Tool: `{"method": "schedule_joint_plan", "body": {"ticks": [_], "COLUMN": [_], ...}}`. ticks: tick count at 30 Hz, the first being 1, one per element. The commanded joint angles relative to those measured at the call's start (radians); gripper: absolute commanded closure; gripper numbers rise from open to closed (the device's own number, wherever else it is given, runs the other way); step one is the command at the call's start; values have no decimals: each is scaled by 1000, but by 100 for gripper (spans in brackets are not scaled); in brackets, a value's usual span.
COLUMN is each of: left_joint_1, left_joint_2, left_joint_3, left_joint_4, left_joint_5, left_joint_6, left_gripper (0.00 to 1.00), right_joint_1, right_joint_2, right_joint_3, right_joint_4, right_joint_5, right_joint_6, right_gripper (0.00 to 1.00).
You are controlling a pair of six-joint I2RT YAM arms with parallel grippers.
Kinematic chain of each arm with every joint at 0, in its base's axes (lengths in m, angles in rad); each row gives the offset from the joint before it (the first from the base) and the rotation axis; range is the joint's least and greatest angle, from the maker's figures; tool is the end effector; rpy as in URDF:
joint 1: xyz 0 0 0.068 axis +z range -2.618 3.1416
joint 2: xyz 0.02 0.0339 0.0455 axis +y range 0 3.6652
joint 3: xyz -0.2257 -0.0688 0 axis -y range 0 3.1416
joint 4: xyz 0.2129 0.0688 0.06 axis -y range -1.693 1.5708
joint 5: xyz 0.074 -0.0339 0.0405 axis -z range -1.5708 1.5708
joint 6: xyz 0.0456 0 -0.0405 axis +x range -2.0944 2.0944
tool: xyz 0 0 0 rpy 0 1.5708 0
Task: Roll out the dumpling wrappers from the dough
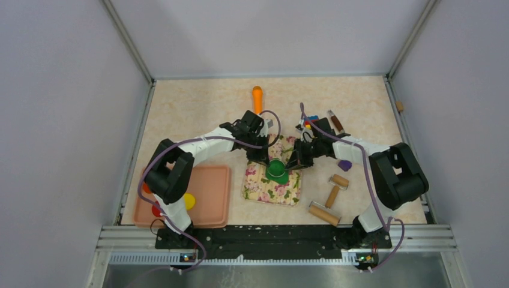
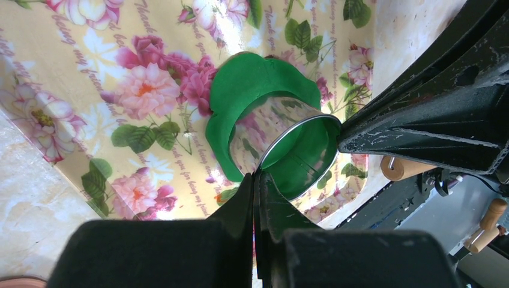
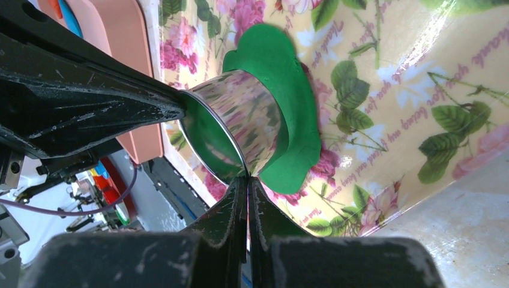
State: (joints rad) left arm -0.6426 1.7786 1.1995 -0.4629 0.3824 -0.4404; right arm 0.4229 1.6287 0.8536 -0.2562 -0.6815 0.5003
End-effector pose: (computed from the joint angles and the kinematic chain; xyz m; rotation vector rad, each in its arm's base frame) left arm 0.2590 -0.2151 0.1676 0.4226 2.7321 -0.8432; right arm 0.2466 0.1425 0.1388 -0.1609 2.7231 1.1962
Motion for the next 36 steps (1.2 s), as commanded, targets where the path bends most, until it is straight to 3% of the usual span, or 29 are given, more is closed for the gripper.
{"method": "schedule_joint_plan", "body": {"ticks": [1,20,26,36], "left_joint_1": [14,18,20,19], "left_joint_2": [15,69,35,17], "left_joint_3": [44,-2,-136,-281], "left_joint_4": [47,49,207,397], "left_joint_5": [0,-37,-71,-131], "left_joint_6": [-9,38,38,67], "left_gripper": [100,100,100,100], "right_joint_1": [11,11,10,11], "right_joint_2": [17,69,101,119], "right_joint_3": [38,30,17,-22], "right_joint_4": [-12,-31,-34,-97], "right_joint_5": [0,35,75,268], "right_joint_6": [-13,-48,-83,-167], "right_gripper": [100,100,100,100]}}
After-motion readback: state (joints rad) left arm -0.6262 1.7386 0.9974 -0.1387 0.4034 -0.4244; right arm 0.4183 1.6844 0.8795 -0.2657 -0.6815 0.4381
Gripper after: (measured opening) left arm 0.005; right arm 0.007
